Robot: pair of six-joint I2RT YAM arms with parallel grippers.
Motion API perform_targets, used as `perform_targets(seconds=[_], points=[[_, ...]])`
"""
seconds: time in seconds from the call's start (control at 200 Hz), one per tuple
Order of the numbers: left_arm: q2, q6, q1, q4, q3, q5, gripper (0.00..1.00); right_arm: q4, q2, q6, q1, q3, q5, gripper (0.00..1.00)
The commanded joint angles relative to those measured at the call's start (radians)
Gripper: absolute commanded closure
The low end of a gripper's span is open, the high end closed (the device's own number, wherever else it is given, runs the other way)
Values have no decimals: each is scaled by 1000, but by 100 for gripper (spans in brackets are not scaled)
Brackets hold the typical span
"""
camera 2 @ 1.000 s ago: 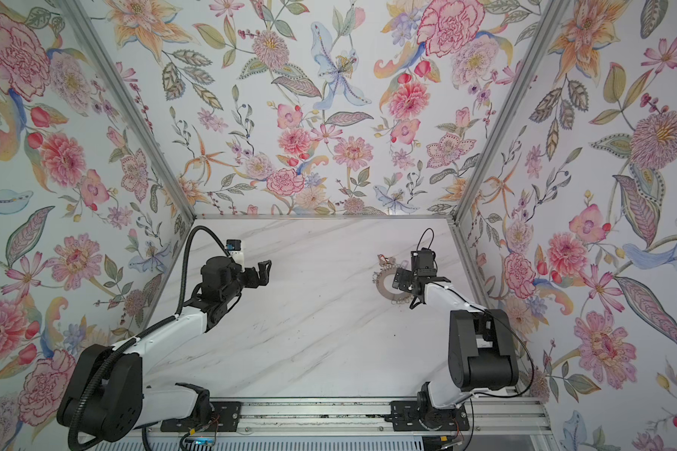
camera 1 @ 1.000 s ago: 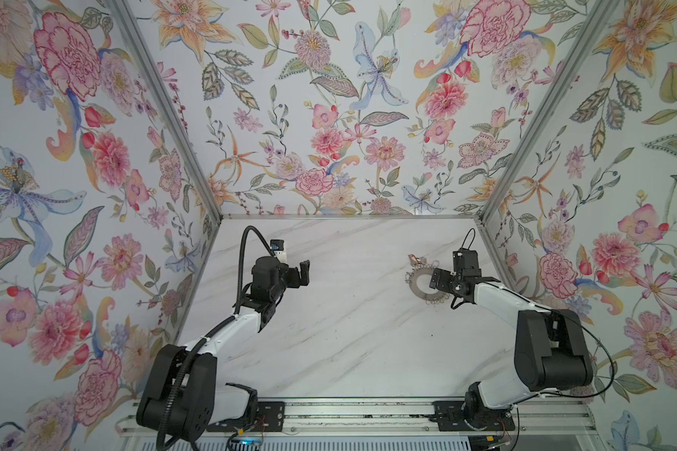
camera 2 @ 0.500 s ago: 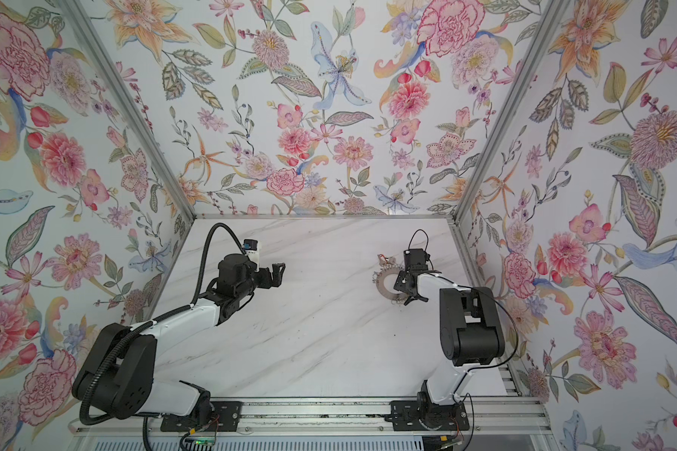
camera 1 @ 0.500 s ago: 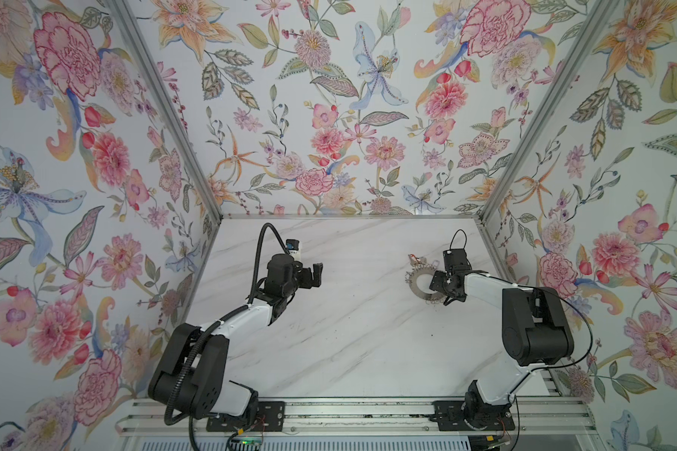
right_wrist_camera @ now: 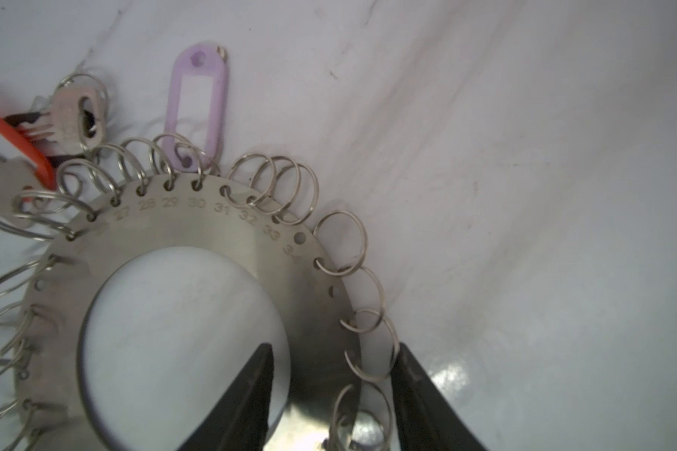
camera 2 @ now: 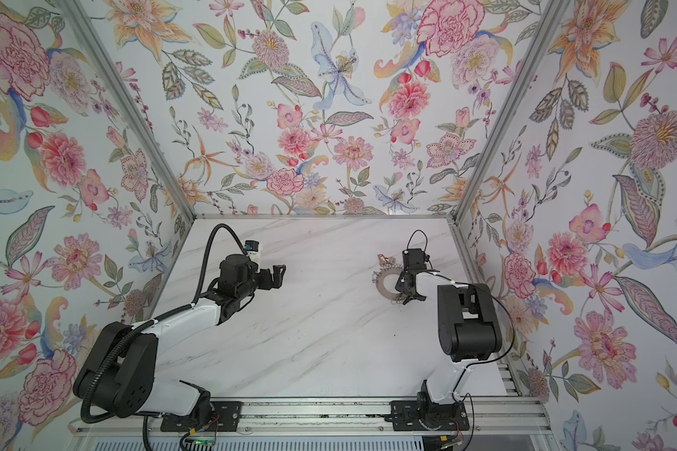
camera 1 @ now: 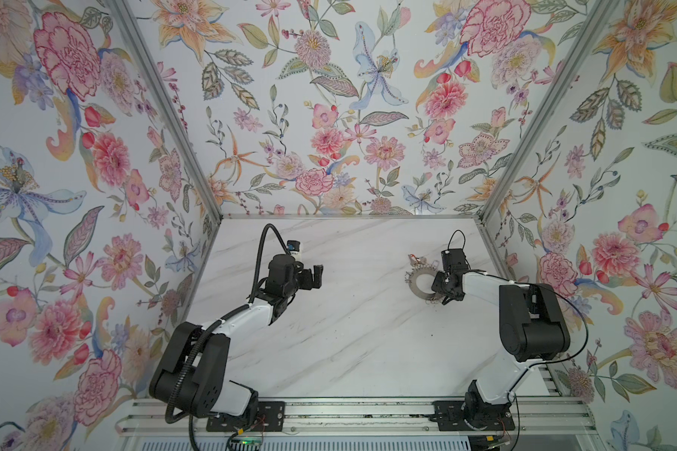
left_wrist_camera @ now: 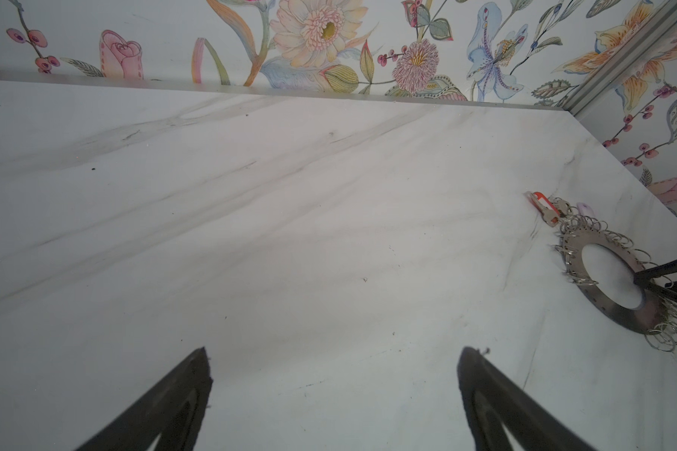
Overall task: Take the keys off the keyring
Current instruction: 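Lower the right gripper onto the plate's inner edge nearest the robot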
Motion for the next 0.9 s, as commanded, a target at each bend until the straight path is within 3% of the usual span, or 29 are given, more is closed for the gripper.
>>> perform_targets(seconds=[0.0,0.275,0.575,0.896], points=[[4,13,-7,-25,31,-6,1,-36,-4,4,28,-36,-16,55],[3,20,-8,-51,34,-16,1,-68,-32,-19,115,-89,-14,60],[-10,28,-7,-75,21,-21,1,-65,-85,-12,277,-131,-61,63],[-22,6,-8,-86,-25,23,1,-25,-86,-112,434,-159,-142,65]])
